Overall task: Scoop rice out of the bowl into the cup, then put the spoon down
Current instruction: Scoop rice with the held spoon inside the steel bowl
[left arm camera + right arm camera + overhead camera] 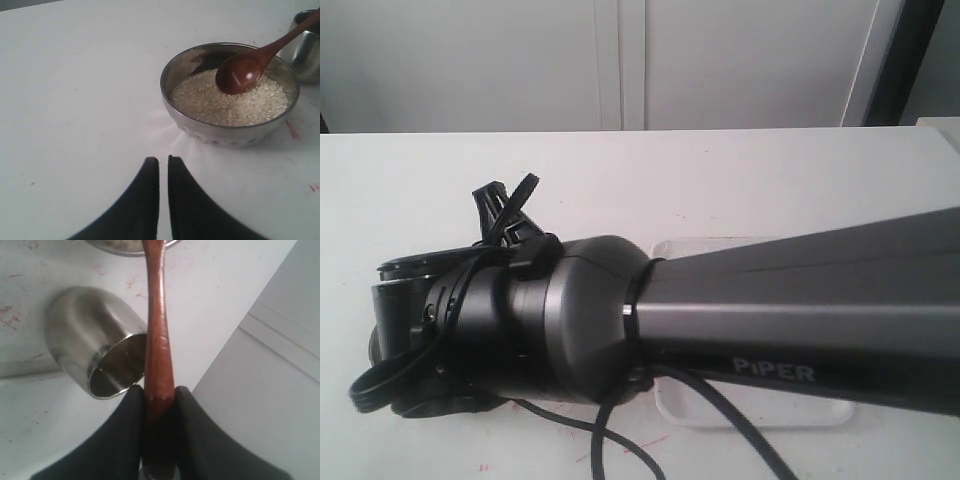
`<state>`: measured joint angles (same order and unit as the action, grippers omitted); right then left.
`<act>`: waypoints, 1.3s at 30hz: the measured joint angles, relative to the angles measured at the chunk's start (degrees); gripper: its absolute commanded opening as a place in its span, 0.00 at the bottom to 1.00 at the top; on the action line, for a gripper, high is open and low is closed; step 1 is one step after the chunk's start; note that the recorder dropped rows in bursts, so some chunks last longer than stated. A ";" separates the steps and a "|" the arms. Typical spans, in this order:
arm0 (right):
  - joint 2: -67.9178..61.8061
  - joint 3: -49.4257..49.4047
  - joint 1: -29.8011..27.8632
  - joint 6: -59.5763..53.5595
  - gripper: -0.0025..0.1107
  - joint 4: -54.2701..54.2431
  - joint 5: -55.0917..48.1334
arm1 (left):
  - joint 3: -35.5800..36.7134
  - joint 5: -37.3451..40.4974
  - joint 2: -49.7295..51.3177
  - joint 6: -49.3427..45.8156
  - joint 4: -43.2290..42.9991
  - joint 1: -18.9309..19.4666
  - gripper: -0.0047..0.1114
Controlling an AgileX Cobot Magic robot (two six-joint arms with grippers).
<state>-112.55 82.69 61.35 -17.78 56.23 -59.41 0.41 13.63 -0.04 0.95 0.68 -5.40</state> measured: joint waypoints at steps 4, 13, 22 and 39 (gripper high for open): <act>-0.33 0.00 0.00 1.07 0.04 -1.30 0.24 | 0.00 0.00 0.00 0.00 0.00 0.00 0.16; -0.45 0.00 0.00 5.80 0.04 -4.37 2.13 | 0.00 0.00 0.00 0.00 0.00 0.00 0.16; -1.02 0.00 0.00 6.26 0.04 -6.86 3.09 | 0.00 0.00 0.00 0.00 0.00 0.00 0.16; -1.05 0.00 0.00 16.85 0.04 -10.30 5.15 | 0.00 0.00 0.00 0.00 0.00 0.00 0.16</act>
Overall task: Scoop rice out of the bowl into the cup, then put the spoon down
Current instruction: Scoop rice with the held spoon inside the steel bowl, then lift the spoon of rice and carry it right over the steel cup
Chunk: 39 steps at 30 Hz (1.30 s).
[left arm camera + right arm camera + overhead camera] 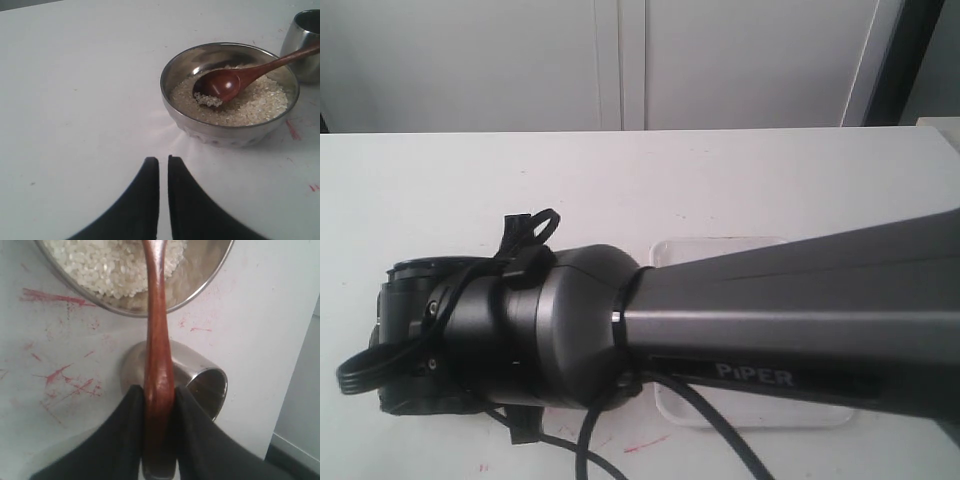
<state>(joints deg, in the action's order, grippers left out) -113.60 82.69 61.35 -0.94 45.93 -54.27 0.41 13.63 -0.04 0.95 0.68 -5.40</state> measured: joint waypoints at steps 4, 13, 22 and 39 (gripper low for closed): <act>0.00 0.00 0.00 0.94 0.04 -1.30 0.00 | 0.00 0.00 0.00 0.00 0.00 0.00 0.16; -0.22 0.00 0.00 4.88 0.04 -4.96 0.35 | 0.00 0.00 0.00 0.00 0.00 0.00 0.16; 1.28 0.00 -0.78 7.06 0.04 -9.13 0.87 | 0.00 0.00 0.00 0.00 0.00 0.00 0.16; 6.24 0.00 -3.32 5.92 0.03 -21.07 2.64 | 0.00 0.00 0.00 0.00 0.00 0.00 0.16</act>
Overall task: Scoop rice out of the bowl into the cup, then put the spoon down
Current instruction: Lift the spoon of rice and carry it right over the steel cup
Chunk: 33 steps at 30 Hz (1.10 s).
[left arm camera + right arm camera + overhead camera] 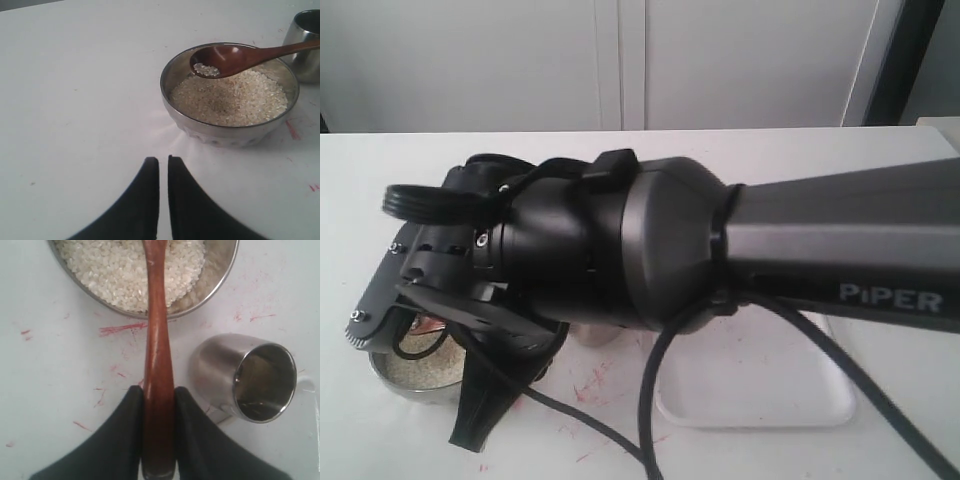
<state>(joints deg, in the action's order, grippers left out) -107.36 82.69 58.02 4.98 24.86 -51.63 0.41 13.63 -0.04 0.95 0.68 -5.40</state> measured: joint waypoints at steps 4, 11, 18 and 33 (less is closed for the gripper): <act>0.62 0.00 -0.82 -1.50 0.03 -3.50 0.00 | 0.00 0.00 0.00 0.00 0.00 0.00 0.16; 2.53 0.00 -1.76 -1.89 0.03 -5.89 -0.48 | 0.00 0.00 0.00 0.00 0.00 0.00 0.16; 7.76 0.00 -3.41 -2.92 0.03 -7.27 -2.75 | 0.00 0.00 0.00 0.00 0.00 0.00 0.16; 13.72 -3.63 -8.30 -4.09 0.03 -12.21 -3.03 | 0.00 0.00 0.00 0.00 0.00 0.00 0.16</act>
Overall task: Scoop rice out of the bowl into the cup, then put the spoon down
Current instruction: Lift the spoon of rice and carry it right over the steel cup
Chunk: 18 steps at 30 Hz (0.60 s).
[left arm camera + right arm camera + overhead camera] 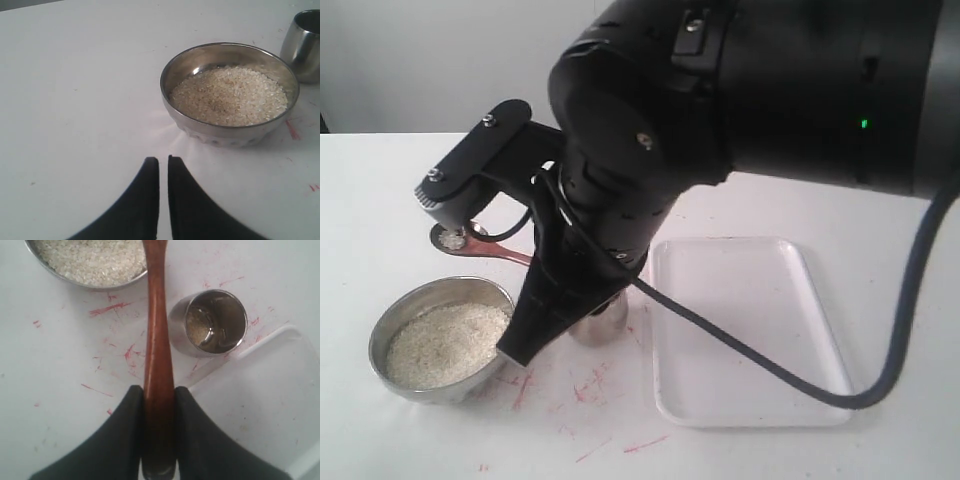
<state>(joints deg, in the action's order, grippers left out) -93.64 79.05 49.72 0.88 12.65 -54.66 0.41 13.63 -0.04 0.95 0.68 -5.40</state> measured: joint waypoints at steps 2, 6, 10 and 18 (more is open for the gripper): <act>1.15 -1.93 -0.91 -0.11 0.03 0.00 0.58 | 0.00 0.00 0.00 0.00 0.00 0.00 0.16; 3.34 -5.82 -2.41 -0.23 0.03 -0.12 2.38 | 0.00 0.00 0.00 0.00 0.00 0.00 0.16; 5.66 -9.30 -4.21 -0.46 0.03 -0.12 3.60 | 0.00 0.00 0.00 0.00 0.00 0.00 0.16; 7.85 -14.83 -7.26 -2.20 0.03 -0.12 6.33 | 0.00 0.00 0.00 0.00 0.00 0.00 0.16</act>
<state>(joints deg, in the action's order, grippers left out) -85.79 64.22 42.46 -1.32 12.53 -48.33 0.41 13.63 -0.04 0.95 0.68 -5.40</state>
